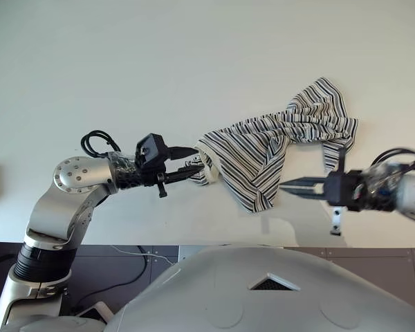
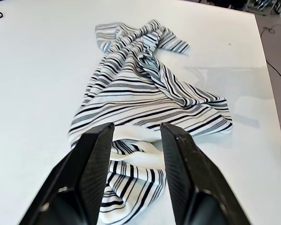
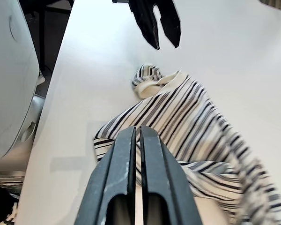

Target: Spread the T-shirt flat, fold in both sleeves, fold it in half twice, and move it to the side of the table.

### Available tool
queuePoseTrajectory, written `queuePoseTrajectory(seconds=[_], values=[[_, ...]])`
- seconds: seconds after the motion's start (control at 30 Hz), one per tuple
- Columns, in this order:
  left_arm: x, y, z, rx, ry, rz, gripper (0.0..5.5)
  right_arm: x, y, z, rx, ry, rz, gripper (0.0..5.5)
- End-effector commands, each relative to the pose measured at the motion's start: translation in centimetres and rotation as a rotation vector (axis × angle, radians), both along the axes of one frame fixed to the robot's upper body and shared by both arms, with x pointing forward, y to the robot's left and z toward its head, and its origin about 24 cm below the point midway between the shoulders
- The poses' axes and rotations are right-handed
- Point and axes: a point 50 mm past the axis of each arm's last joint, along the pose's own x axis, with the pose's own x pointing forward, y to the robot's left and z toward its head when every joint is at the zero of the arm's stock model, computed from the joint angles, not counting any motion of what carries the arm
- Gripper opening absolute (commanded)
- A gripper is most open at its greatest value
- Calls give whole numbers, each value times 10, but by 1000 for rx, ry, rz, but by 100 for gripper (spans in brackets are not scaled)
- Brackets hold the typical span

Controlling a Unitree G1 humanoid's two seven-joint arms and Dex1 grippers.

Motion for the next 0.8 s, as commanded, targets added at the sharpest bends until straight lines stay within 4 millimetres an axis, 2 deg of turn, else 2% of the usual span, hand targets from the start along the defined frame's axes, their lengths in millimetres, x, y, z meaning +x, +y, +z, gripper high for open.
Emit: queuePoseTrajectory(seconds=[0.03,0.1,0.3,0.57,0.8], values=[[9,9,4,61,-28,-35,184,-21,16,-20,-19,-74,-9,85],[13,10,5,78,-38,-52,184,-26,22,-31,-66,-146,9,106],[18,10,4,131,-65,-125,184,-39,28,-65,-209,-280,43,106],[21,12,1,186,-93,-182,184,-41,30,-83,-265,-281,-34,106],[22,12,-1,221,-110,-196,184,-46,21,-93,-340,-295,-36,106]])
